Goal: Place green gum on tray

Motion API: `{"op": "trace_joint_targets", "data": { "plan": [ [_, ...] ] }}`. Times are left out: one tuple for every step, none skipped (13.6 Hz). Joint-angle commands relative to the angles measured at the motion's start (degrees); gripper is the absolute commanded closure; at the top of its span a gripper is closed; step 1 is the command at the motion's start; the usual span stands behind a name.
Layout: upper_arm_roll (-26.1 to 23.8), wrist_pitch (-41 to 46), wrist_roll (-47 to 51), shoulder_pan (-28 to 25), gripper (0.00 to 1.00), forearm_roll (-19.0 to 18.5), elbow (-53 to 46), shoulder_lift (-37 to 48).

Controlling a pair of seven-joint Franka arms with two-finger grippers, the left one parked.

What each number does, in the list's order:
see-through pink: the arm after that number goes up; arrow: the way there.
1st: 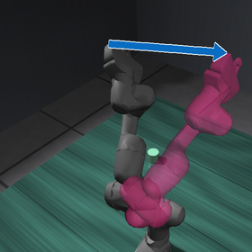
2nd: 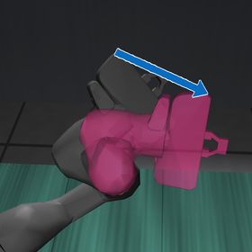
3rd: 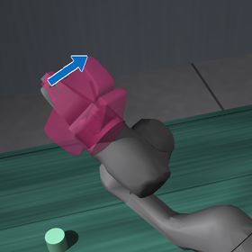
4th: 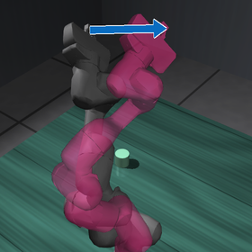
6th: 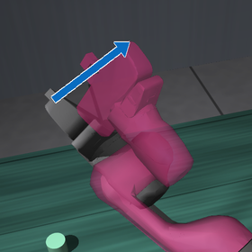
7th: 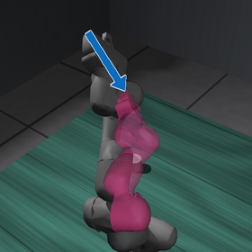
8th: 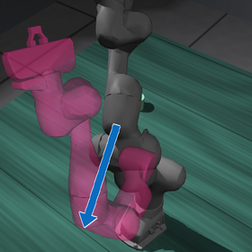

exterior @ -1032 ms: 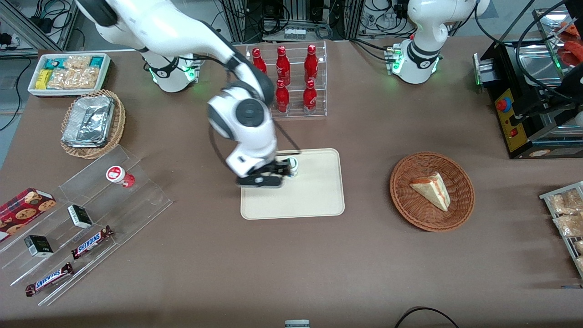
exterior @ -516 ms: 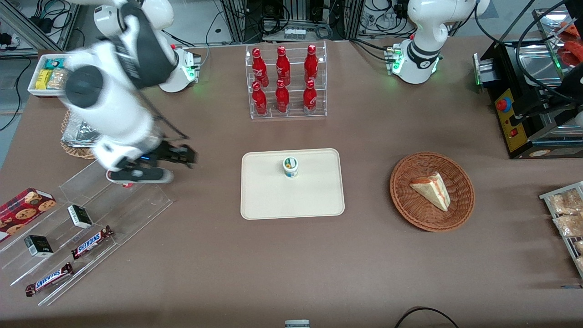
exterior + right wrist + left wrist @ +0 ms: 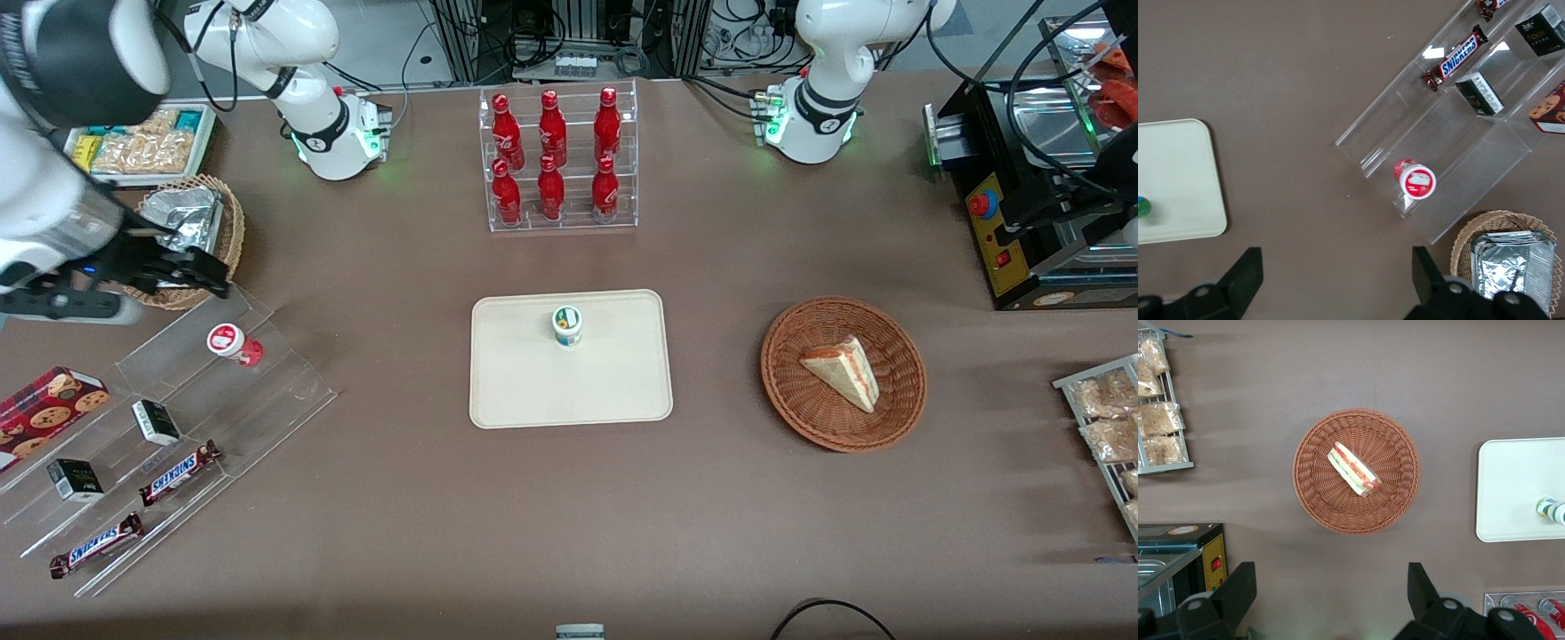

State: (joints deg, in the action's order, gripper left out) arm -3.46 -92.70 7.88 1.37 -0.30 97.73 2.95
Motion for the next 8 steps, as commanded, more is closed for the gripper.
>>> {"op": "trace_joint_targets", "data": {
  "plan": [
    [3.0, 1.8, -2.1, 0.2, 0.01, 2.4, 1.1, 1.4],
    [3.5, 2.7, -2.2, 0.2, 0.01, 2.4, 1.0, 1.8],
    [3.8, 2.6, -2.2, 0.1, 0.01, 2.5, 1.0, 2.0],
    [3.9, 2.6, -2.3, 0.0, 0.01, 2.4, 0.8, 2.0],
    [4.1, 2.6, -3.0, 0.1, 0.01, 2.4, 0.9, 2.0],
    [4.7, 2.4, -4.4, -0.1, 0.01, 2.4, 0.9, 1.9],
    [5.4, 2.1, -6.0, -0.7, 0.01, 1.9, 0.7, 1.5],
    [5.5, 1.9, -7.1, -1.1, 0.01, 1.8, 0.3, 1.0]
  ]
}}
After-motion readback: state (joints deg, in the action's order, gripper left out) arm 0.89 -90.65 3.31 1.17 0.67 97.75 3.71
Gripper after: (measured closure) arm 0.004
